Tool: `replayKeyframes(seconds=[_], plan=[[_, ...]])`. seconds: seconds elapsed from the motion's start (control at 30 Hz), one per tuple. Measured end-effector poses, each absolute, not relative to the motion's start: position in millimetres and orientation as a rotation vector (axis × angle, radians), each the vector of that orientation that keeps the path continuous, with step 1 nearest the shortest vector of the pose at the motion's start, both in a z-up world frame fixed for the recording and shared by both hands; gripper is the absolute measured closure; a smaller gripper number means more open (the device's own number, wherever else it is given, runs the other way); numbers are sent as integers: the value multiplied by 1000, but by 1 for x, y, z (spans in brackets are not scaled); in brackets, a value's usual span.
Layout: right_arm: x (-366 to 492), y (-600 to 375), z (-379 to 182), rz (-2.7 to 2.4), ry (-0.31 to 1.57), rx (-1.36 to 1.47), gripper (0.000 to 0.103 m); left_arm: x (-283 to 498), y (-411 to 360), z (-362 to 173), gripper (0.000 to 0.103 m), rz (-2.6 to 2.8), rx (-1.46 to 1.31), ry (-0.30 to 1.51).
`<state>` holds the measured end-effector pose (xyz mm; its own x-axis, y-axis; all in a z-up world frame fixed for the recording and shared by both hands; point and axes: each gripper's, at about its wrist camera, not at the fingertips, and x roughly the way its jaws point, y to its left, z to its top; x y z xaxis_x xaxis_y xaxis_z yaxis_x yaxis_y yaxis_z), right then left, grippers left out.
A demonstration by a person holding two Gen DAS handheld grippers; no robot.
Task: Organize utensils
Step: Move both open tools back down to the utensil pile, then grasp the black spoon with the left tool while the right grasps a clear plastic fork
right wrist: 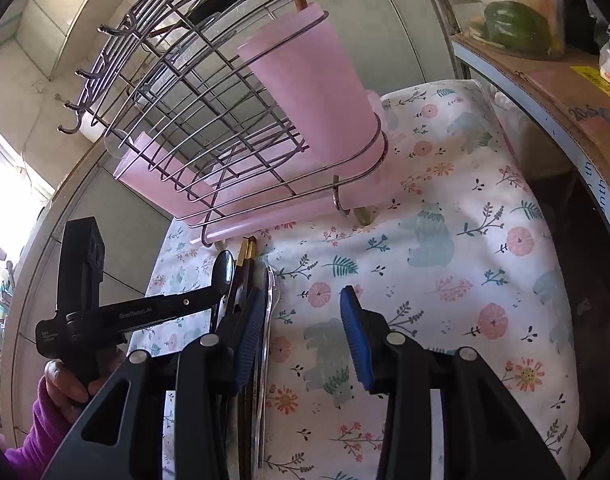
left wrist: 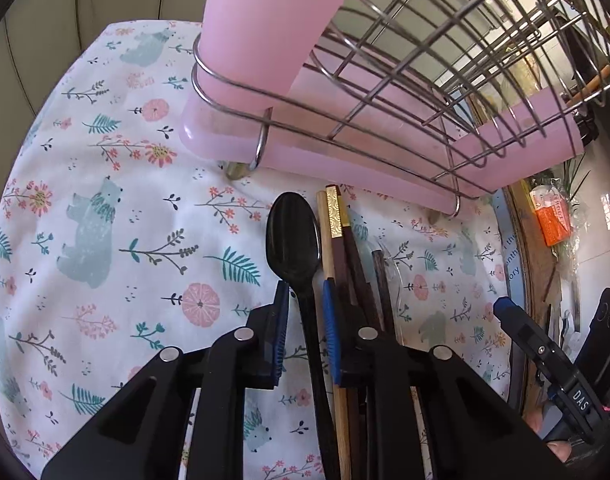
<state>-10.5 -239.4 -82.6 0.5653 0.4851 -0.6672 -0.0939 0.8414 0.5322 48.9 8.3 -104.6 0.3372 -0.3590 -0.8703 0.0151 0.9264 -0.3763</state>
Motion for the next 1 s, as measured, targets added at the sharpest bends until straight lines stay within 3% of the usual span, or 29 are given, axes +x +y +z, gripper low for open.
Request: replayKeyframes(seconds=[0.47, 1.0], plan=[[5, -224, -95, 395, 984, 520, 66, 49, 20, -105, 97, -294, -375, 1207], [18, -209, -102, 394, 1017, 507, 66, 60, 31, -116, 86, -335, -472, 1254]])
